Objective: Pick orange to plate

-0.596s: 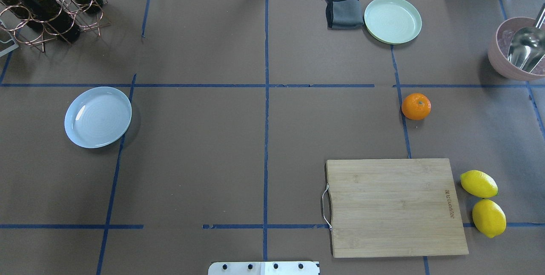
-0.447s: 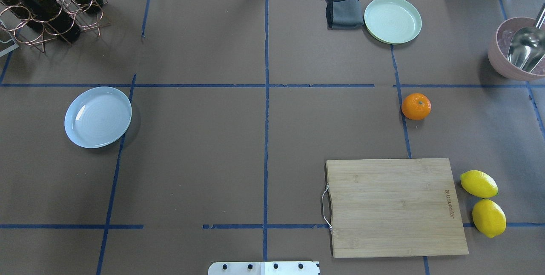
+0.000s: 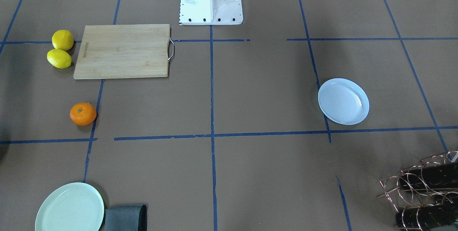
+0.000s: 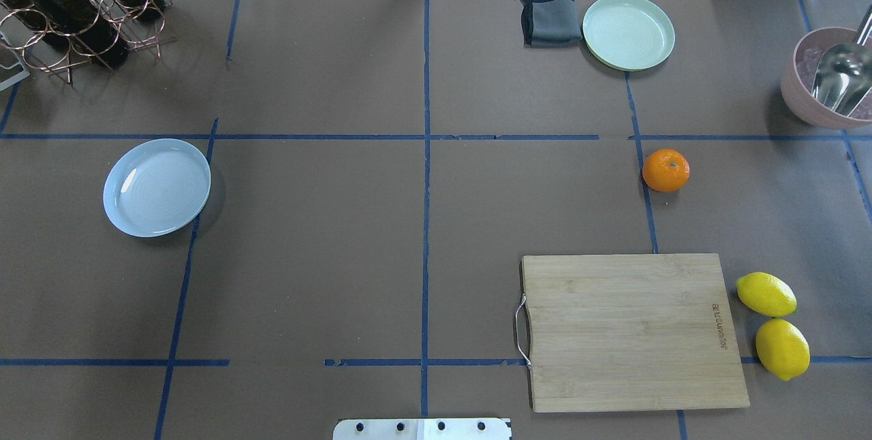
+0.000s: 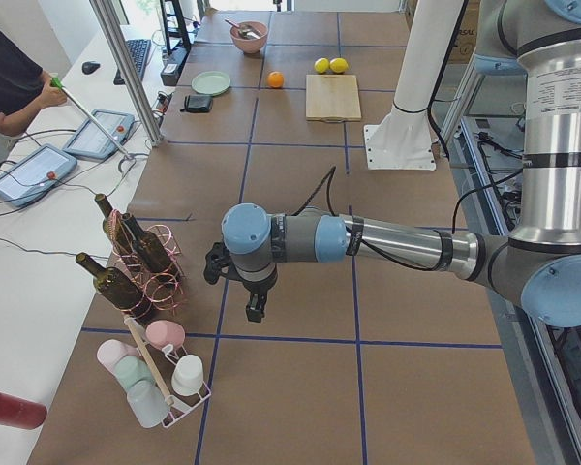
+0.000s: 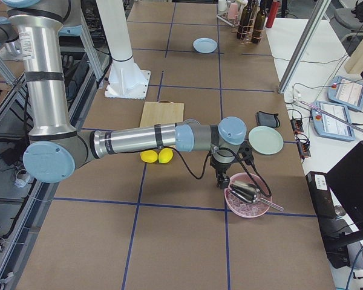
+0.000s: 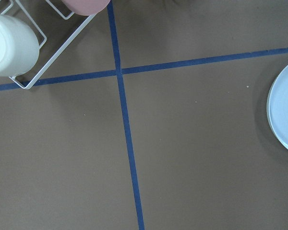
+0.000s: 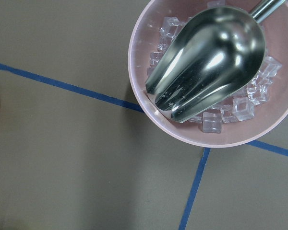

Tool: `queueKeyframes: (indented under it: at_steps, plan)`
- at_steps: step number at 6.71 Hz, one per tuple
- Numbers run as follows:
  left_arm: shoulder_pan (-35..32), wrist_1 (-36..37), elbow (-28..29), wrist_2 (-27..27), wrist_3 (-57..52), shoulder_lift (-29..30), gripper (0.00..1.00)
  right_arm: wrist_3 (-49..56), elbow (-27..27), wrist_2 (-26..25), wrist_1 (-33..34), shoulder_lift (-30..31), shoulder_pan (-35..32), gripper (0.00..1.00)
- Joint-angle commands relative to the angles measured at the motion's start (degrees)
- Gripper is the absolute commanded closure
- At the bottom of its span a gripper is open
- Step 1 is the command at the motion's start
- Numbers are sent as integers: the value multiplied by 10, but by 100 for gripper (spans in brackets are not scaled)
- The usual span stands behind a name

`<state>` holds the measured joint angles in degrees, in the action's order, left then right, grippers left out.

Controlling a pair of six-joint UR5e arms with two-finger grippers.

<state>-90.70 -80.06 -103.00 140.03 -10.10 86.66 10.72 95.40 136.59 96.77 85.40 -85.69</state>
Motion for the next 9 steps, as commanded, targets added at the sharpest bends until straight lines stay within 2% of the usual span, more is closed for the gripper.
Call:
queueKeyframes:
  at_steps: [1, 2, 3, 4, 5, 6, 7, 8, 9]
  plan:
    - [0, -2, -25, -5, -1, 3, 0, 5, 0, 0, -1, 4, 0, 0]
    - [0, -15, -24, -2, -3, -3, 0, 2, 0, 0, -1, 5, 0, 0]
    - [8, -122, -7, 2, 4, -4, 0, -2, -5, 1, -1, 5, 1, 0]
    - [18, -178, 0, 4, 11, -17, 0, -4, -1, 4, 0, 6, 0, 0]
    - [72, -194, 10, 7, 83, -11, 0, -4, 0, 15, 0, 6, 0, 0]
    - [145, -266, 20, 2, 208, -9, 0, -4, -2, 30, 0, 6, 1, 0]
    - [206, -354, 39, 1, 383, -4, 0, -4, -1, 32, 0, 6, 1, 0]
    - [282, -433, 73, -29, 522, 21, 0, -4, -4, 33, 0, 6, 1, 0]
    - [340, -453, 93, -114, 600, 45, 0, -4, -5, 33, 0, 6, 2, 0]
